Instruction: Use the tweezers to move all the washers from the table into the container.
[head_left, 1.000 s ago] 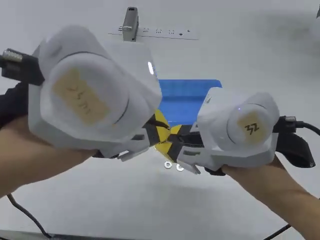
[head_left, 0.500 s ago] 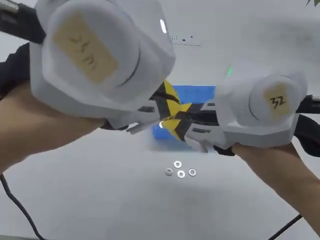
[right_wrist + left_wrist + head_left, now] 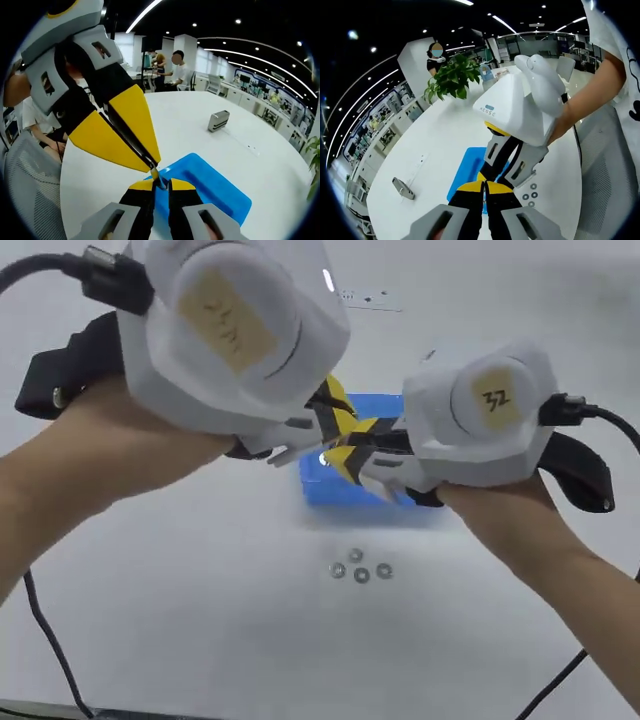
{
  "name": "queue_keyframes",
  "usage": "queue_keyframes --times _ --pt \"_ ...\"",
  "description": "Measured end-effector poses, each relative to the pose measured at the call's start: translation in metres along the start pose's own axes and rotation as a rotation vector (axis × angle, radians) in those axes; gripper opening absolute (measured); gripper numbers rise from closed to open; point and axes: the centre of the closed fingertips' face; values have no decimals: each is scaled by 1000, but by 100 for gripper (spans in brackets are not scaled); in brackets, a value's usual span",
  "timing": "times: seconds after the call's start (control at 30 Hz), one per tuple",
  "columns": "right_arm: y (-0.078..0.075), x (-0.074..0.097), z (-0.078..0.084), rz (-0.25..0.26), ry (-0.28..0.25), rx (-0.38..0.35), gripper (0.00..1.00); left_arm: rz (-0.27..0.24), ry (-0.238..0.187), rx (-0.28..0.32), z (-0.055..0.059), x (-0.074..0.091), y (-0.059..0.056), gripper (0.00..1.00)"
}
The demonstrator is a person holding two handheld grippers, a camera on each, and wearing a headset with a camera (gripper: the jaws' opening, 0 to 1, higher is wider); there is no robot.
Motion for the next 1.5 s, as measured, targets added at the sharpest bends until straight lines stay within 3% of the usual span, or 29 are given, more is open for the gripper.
queue_keyframes --times 0.1,0.47,0.8,1.13,1.27,1.37,1.5 --pt "-1 -8 6 -10 17 -16 6 2 17 5 8 -8 3 0" --pt "-2 -16 16 -9 65 -28 6 10 29 33 19 -14 5 0" --pt "-1 -5 7 5 28 -27 7 14 6 27 10 -2 4 0" --pt "11 27 -17 26 -54 -18 10 4 -35 -32 -13 26 -16 0" --pt "20 36 -19 22 -66 -13 13 21 -32 -48 -17 35 -25 0" --pt "31 41 -20 -5 -66 -16 9 38 -36 -47 -19 42 -34 0" --pt "43 48 -18 -12 -50 34 12 65 -27 -42 -17 47 -46 0"
Point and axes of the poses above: the centre of the closed fingertips' face, and the gripper's own axes: x roughly backward along the fingers, y roughly to its left, z roughly out of its underside, and after that the axes turned 4 degrees about x, right-handed
